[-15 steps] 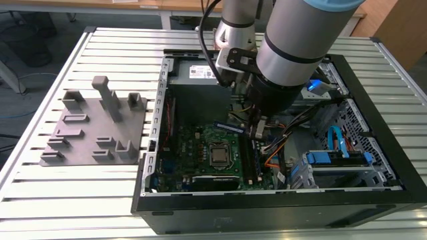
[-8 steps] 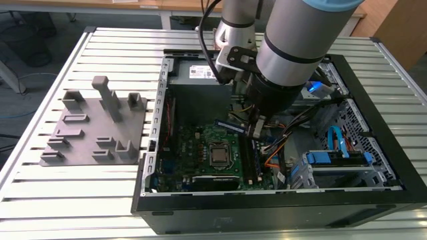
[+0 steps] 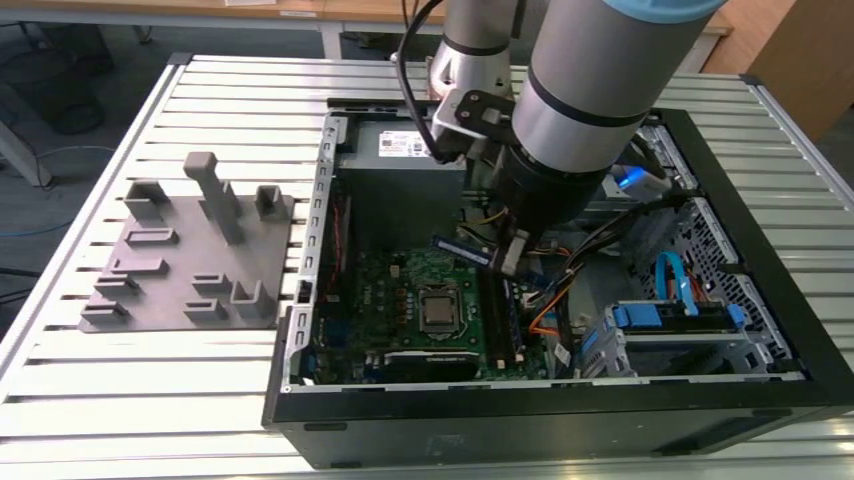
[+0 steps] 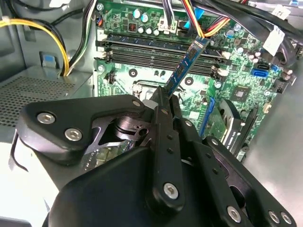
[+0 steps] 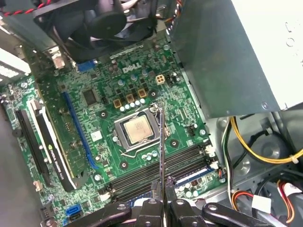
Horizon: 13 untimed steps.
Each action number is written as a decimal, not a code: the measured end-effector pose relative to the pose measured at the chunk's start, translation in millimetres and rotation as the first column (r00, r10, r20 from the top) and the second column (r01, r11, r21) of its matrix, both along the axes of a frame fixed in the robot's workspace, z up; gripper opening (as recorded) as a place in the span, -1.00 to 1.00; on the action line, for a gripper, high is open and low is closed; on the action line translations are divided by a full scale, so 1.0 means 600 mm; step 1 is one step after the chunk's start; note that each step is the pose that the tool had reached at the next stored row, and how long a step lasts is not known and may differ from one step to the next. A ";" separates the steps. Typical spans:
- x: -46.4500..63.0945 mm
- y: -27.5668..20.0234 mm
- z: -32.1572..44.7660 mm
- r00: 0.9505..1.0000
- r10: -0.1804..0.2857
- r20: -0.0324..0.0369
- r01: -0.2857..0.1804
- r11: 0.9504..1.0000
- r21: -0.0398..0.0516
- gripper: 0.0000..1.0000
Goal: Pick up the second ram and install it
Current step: 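Insert the second ram into the second slot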
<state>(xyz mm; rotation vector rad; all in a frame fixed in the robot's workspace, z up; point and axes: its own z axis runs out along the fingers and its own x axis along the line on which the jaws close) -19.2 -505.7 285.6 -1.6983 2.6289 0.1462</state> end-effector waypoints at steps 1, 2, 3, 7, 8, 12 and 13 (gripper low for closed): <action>0.000 0.0000 0.000 1.000 -0.008 0.000 0.008 1.000 0.000 -0.73; 0.000 0.0001 0.000 1.000 -0.017 0.000 0.017 1.000 0.000 -0.73; 0.000 0.0000 0.000 1.000 -0.025 0.000 0.025 1.000 0.000 -0.73; 0.000 0.0000 0.000 0.998 -0.055 0.000 0.055 0.998 0.000 -0.73; 0.000 0.0000 0.000 0.998 -0.064 0.000 0.064 0.998 -0.001 -0.73; 0.000 0.0000 0.000 0.996 -0.093 0.000 0.093 0.996 -0.001 -0.73; 0.000 0.0000 0.000 0.995 -0.101 0.000 0.101 0.995 -0.001 -0.73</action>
